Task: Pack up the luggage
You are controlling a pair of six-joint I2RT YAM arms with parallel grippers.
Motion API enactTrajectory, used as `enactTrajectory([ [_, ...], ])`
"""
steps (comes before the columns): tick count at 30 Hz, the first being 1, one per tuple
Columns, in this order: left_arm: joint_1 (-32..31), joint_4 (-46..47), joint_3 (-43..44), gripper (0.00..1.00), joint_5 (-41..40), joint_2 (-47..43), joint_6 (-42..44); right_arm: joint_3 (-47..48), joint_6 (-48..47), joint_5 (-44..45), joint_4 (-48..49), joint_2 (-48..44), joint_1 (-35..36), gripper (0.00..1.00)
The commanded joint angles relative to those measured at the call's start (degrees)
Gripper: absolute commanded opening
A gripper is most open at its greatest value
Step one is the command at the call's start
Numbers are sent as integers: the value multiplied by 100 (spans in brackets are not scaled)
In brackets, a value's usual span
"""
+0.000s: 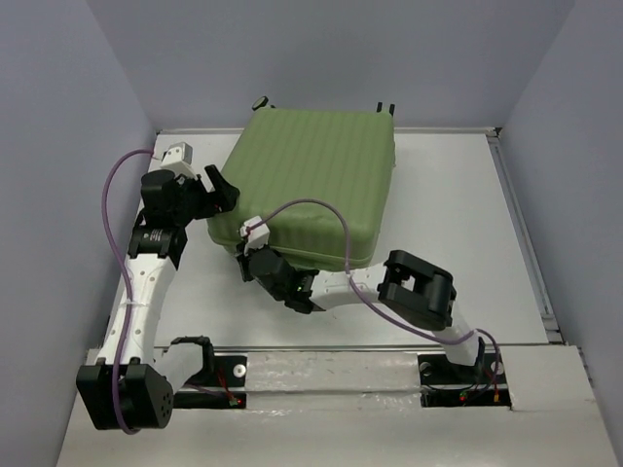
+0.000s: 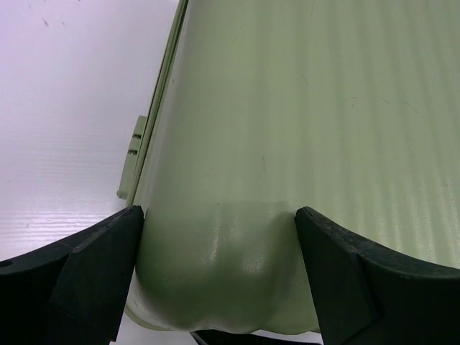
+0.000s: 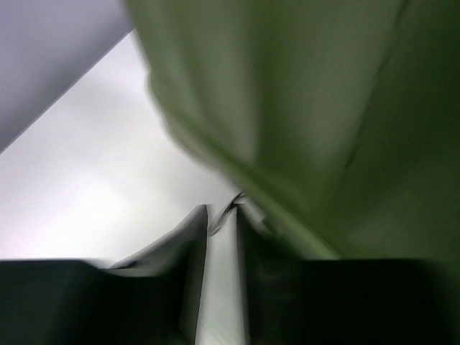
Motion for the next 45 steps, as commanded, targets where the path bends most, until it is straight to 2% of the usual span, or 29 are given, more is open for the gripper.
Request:
enactTrajectory([
  [1,-256,-795,-65,95,1150,-503,-264,-1102,438,-889,393,-1228,466,51],
  [3,-248,-777,-39,96,869,-547,-264,-1454,761,-896,-470,-1869,537,73],
  [4,-239,-760,-4,97,729,-573,-273,-1560,894,-965,-945,-2464,538,78],
  [5,-239,-760,92,98,362,-617,-273,-1674,1122,-1088,-1959,-2731,538,83],
  [7,-239,-821,294,99,-401,-705,-282,-1876,1308,-1185,-3053,-3511,590,89],
  [8,-239,-830,356,99,-407,-740,-273,-1965,1309,-1142,-3363,-3786,590,90],
  [10,-221,-848,462,99,-1090,-767,-265,-2149,1449,-923,-3673,-4357,590,97],
  [11,-221,-830,488,99,-1223,-758,-247,-2194,1476,-731,-3927,-4891,590,99],
  [13,-212,-847,576,99,-1338,-645,-151,-2107,1432,-563,-4191,-5325,310,100],
  [14,-204,-908,637,99,-1303,-461,-107,-2037,1397,-83,-4541,-5657,161,100],
  [16,-204,-910,629,99,-928,-180,-27,-1852,1327,54,-4859,-5984,-829,100],
  [17,-204,-866,629,99,-925,-117,-27,-1834,1292,-190,-4869,-5986,-1356,100],
  [18,-204,-796,542,99,-490,-64,-45,-1825,1256,-410,-4861,-6099,-2344,100],
  [19,-204,-734,506,99,-286,-3,-71,-1790,1230,-604,-4861,-6109,-2789,100],
  [22,-204,-584,322,99,-20,120,-106,-1536,1072,-1393,-4913,-5741,-4019,100],
  [25,-212,-295,-72,99,356,129,-203,-1220,958,-1834,-4913,-5084,-4462,100],
  [26,-212,-294,-74,99,358,129,-229,-1131,940,-1836,-4913,-4898,-4463,100],
  [29,-265,12,-442,96,753,69,-387,-903,870,-2721,-4721,-4301,-4578,100],
  [32,-659,276,-1065,92,929,-177,-615,-771,720,-3712,-4309,-3886,-4578,98],
  [34,-1063,452,-1347,92,877,-370,-808,-569,650,-4067,-4254,-3623,-4578,94],
  [39,-2976,1313,-2174,91,316,-1231,-2107,650,483,-5954,-4289,-2402,-4578,86],
  [40,-2981,1315,-2175,91,314,-1233,-2110,836,483,-5958,-4289,-2261,-4578,86],
  [41,-3381,1402,-2166,91,123,-1372,-2328,1030,483,-6315,-4307,-2129,-4578,86],
  [44,-3955,1516,-1974,91,-247,-1479,-2593,1838,465,-6765,-4560,-1645,-4700,86],
  [45,-4322,1525,-1885,90,-335,-1453,-2663,2014,465,-6950,-4614,-1540,-4701,86],
])
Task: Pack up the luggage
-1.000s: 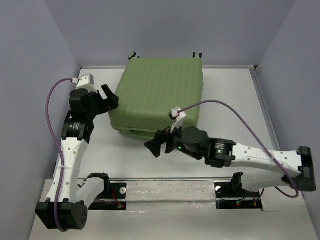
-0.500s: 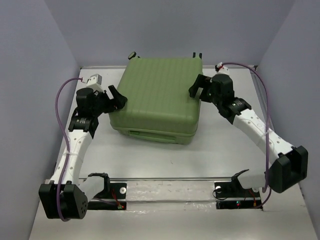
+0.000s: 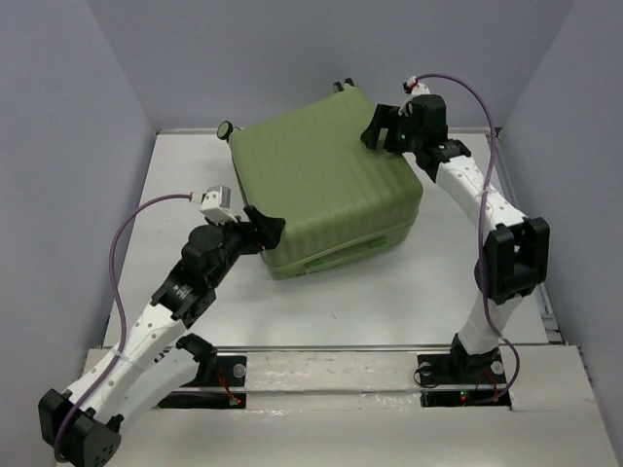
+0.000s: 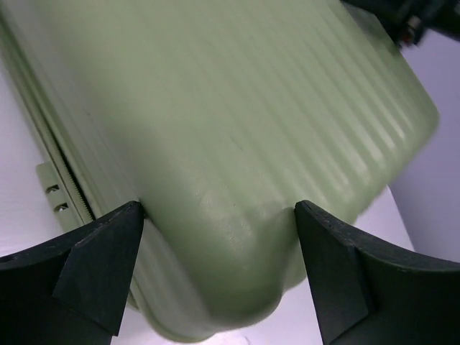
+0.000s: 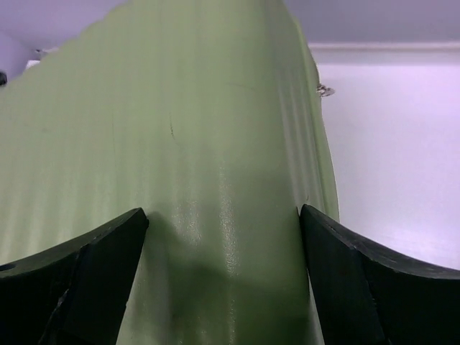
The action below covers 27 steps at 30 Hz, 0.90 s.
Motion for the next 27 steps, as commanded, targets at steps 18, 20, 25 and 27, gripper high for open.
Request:
enactTrajectory([
  [18,-51,-2640,5971,99,111,1946,455,3375,-164,-2711,-1551,408,-131,100],
  [20,468,-2552,5910,99,234,2008,367,3182,-296,-2605,-1551,49,-131,100],
  [25,2112,-1764,4673,99,1173,2069,-115,1919,-288,-2675,-1219,-1204,-131,82],
  [27,2613,-1463,4025,99,1701,2148,-327,663,-183,-2649,-867,-1777,62,45],
])
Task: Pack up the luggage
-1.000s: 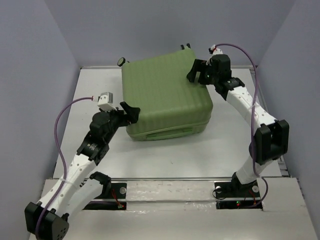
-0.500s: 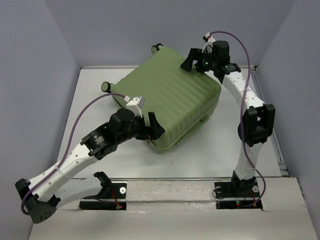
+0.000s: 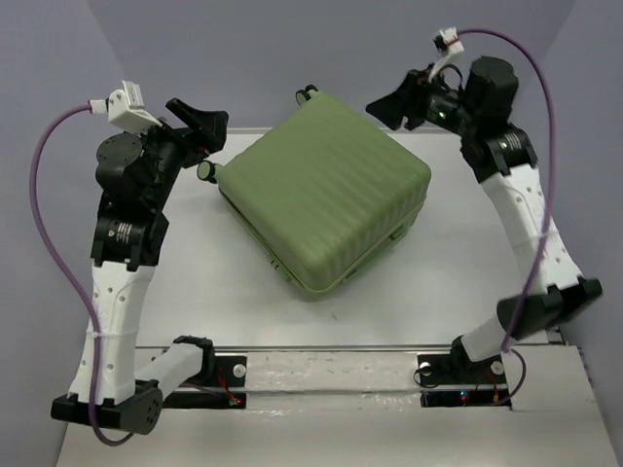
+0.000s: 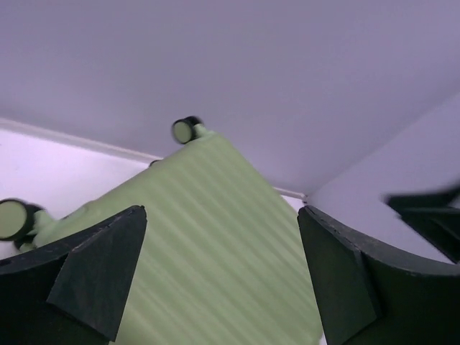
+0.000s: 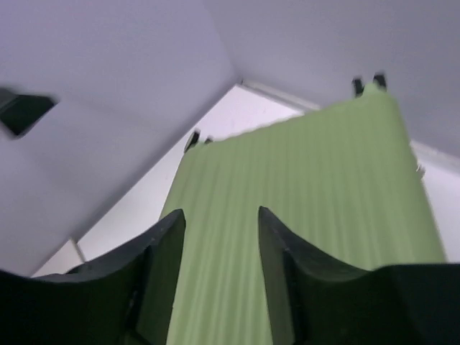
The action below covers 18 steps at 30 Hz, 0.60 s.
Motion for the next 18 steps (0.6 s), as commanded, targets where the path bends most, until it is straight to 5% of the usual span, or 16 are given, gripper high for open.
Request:
enactTrajectory([
  [1,1230,707,-1172,99,1042,535,-587,-1988,150,-131,844,-1600,209,16],
  [4,2039,1114,-1727,99,1630,851,-869,-3703,361,27,1365,-2483,516,12],
  [6,2288,1324,-1867,99,1946,1298,-1019,-4703,431,220,1681,-3210,692,21],
  [9,2412,1343,-1781,99,2036,1836,-958,-5436,379,554,1789,-3897,1079,66],
  [11,2412,1343,-1710,99,2080,2047,-932,-5954,379,651,1797,-4154,1150,84],
  [18,2412,1711,-1421,99,2360,3082,-1177,-6624,449,520,2026,-4612,1423,91],
])
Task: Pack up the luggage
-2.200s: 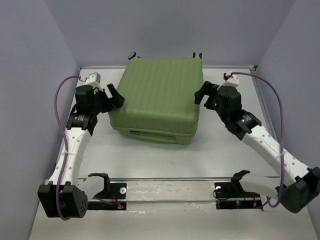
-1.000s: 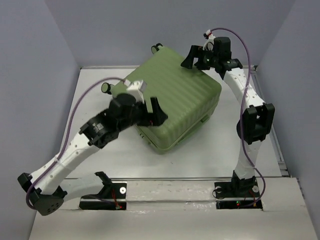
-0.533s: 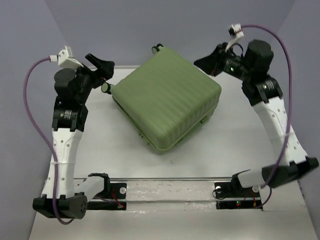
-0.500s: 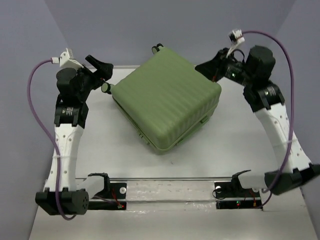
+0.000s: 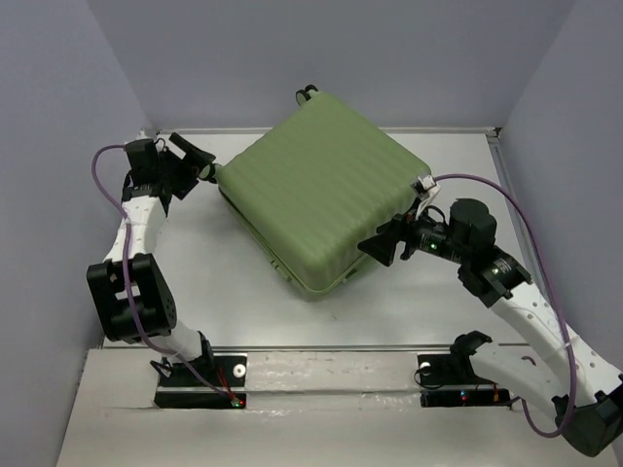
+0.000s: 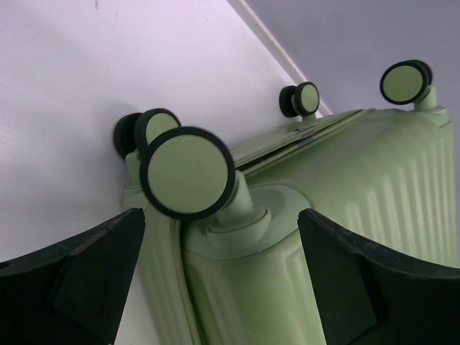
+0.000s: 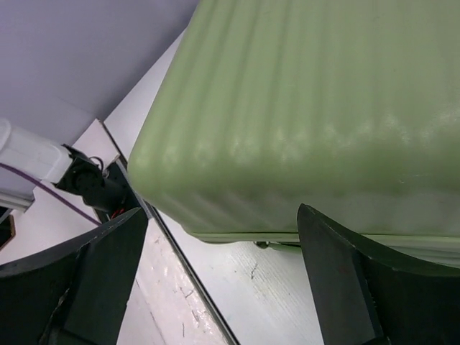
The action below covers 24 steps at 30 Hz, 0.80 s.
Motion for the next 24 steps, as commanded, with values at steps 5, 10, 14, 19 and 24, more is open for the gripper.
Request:
enactTrajectory([
  [5,-69,920,541,99,756,1166,-608,-287,29,-75,721,-282,157,91],
  [10,-96,1377,524,99,896,1493,-977,-489,12,-40,766,-371,157,91],
  [14,-175,1668,620,97,914,1668,-1224,-630,12,-67,827,-371,157,91],
  [19,-368,1975,507,87,958,1722,-1505,-762,-6,-23,888,-353,157,92],
  [24,-377,2371,208,24,827,1449,-1813,-850,-32,39,897,-248,157,91],
])
